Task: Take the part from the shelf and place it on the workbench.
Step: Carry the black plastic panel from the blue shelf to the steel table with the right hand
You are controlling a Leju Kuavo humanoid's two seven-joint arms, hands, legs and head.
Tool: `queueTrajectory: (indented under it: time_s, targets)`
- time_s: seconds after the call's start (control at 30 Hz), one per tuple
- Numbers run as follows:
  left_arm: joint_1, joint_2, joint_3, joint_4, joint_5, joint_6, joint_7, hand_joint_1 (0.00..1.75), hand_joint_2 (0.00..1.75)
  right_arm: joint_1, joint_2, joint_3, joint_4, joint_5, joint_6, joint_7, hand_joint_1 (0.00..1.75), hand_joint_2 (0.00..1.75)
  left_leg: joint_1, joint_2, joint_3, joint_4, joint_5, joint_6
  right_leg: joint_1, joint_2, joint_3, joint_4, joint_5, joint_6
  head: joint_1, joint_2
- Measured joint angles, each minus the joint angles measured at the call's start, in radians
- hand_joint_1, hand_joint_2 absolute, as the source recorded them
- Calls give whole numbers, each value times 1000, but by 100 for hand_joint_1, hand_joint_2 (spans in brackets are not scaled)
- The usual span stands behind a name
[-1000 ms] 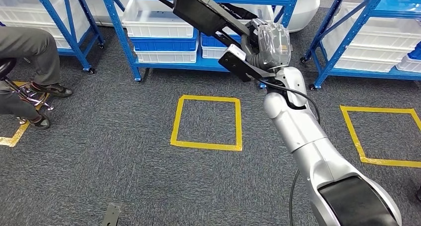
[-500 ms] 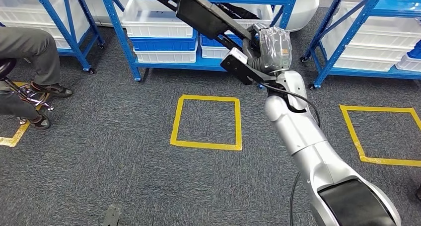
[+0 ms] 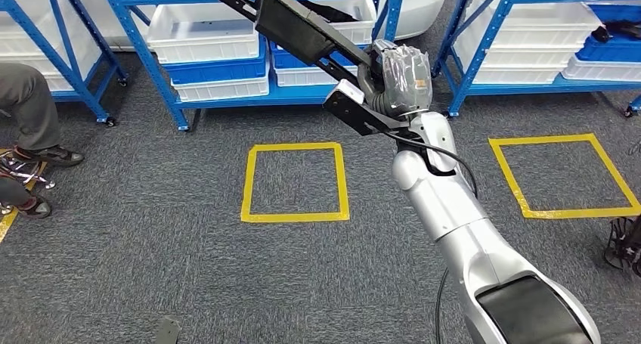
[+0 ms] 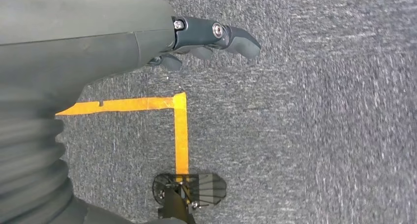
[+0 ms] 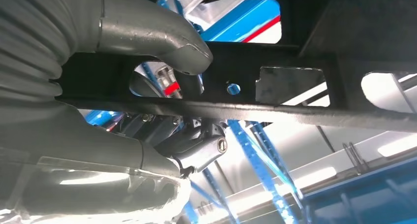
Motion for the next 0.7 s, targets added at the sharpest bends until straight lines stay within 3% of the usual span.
queueTrajectory:
  time_s: [0.03,0.1,0.17,0.23,0.27,0.3,0.4,0.47,0.53,0.57,0.6,0.63,0.7]
  targets:
    - [1,0,2,0,1,0,-5,0,175,0,4,1,1,3,0,2,175,175,5,-4,0,3,-5,-7,-2,12,0,-2,4,-9,-1,0]
    - [6,0,6,0,2,-1,-12,0,175,-1,13,3,3,10,0,8,175,175,13,-49,-19,57,-49,-16,-7,34,-1,-5,13,-30,-3,0]
    - [14,1,10,1,4,-2,-15,0,175,1,25,7,7,14,0,13,175,175,15,-101,-67,185,-126,-19,-3,58,-3,-5,18,-43,-6,0]
    - [20,2,15,1,6,-2,-20,0,175,7,32,12,11,17,2,15,175,175,14,-116,-101,281,-164,-17,6,86,-4,-4,22,-49,-7,0]
    - [21,2,17,2,7,-1,-22,0,175,9,34,14,12,19,3,16,175,175,13,-119,-94,278,-156,-12,11,101,-5,-4,23,-51,-7,0]
    - [22,2,19,2,7,-1,-25,0,175,11,36,16,13,23,4,18,175,175,12,-124,-69,236,-133,-6,15,115,-5,-4,25,-53,-7,0]
    - [23,3,23,2,7,-1,-29,0,175,10,41,17,13,31,5,20,175,175,8,-166,26,72,-66,18,19,144,-5,-3,30,-54,-7,0]
    - [23,6,24,2,4,-2,-31,0,175,10,45,18,13,33,4,24,175,175,5,-192,46,34,-65,29,17,157,-10,-3,35,-49,-5,0]
    - [22,9,25,2,0,-2,-32,0,175,11,49,19,13,38,4,30,175,175,-3,-186,54,15,-64,39,14,180,-19,-7,44,-36,-6,0]
    - [22,7,25,2,-2,-3,-33,0,175,12,49,19,13,40,3,34,175,175,-4,-168,57,3,-55,41,14,181,-25,-6,47,-31,-8,0]
    - [22,6,25,2,-4,-3,-33,0,175,11,47,19,12,42,3,35,175,175,-1,-154,61,-8,-47,43,17,161,-36,6,40,-29,-7,0]
    - [21,5,25,2,-6,-4,-33,0,175,11,46,20,11,44,3,36,175,175,3,-139,64,-19,-39,45,20,132,-55,36,24,-29,-4,0]
    - [22,2,25,2,-9,-5,-33,0,175,13,45,21,10,46,3,37,175,175,5,-110,63,-30,-30,48,17,70,-114,153,-30,-30,1,0]
